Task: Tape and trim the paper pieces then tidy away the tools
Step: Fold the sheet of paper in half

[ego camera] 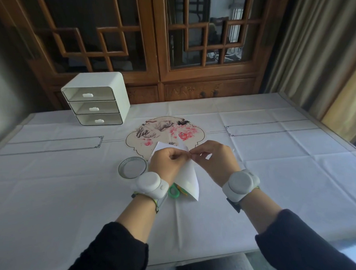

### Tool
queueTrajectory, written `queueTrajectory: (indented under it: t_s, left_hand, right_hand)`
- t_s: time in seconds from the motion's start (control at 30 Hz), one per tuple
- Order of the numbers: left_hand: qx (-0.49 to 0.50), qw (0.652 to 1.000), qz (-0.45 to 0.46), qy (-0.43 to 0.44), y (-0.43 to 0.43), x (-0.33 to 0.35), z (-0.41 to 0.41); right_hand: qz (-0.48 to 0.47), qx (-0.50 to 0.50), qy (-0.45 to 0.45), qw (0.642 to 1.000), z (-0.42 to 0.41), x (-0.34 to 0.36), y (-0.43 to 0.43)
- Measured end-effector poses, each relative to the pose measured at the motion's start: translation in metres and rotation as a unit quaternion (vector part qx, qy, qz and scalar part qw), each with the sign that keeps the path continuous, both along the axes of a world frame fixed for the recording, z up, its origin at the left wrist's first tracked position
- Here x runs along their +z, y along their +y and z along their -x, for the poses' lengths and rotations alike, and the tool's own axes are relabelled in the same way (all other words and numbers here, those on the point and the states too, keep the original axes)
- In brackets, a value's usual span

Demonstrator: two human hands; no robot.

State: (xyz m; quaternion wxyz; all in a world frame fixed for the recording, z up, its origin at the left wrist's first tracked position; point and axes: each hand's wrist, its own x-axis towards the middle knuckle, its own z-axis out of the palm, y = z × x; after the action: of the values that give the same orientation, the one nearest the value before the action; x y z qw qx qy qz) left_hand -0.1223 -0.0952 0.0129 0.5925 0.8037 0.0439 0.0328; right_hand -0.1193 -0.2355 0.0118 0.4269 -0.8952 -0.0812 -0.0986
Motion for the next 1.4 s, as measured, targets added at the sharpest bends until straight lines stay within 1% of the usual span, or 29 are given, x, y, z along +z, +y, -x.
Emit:
queueTrajectory:
  t_s: [0.2,0.43,0.73,0.93,1.03,1.2,1.4]
  left_hand:
    - [0.001,0.999,-0.034,-0.015,-0.001,-0.0017,-0.0013]
    - [-0.001,0.999,-0.049,-0.013,-0.0003,-0.0018,-0.0013]
    - [0.001,0.999,-0.05,-0.013,0.0013,-0.0022,-0.0008]
    - [-0.016,0.999,-0.05,-0.014,0.0038,-0.0046,-0.0006]
    - [-0.016,0.999,-0.049,-0.017,0.0032,-0.0051,0.0004]
    - [0.008,0.999,-0.046,-0.024,0.0025,-0.0047,-0.0001]
    - [0.0,0.998,-0.06,-0.03,0.0032,-0.0056,-0.001]
  right_hand:
    - [-0.011,0.0,0.004,1.0,0.0008,0.0009,-0.0001]
    - [-0.006,-0.002,0.011,1.0,0.0015,0.0013,0.0004]
    - [-0.018,-0.007,0.013,1.0,0.0023,0.003,0.0011]
    - [-0.03,0.0,0.021,0.999,0.0028,0.0058,-0.0004]
    - [-0.018,-0.001,0.023,1.0,0.0007,0.0052,-0.0008]
    - [0.049,-0.006,0.022,0.999,0.0014,0.0068,0.0014]
    - [0.039,-0.004,0.02,0.999,0.0013,0.0061,0.0014]
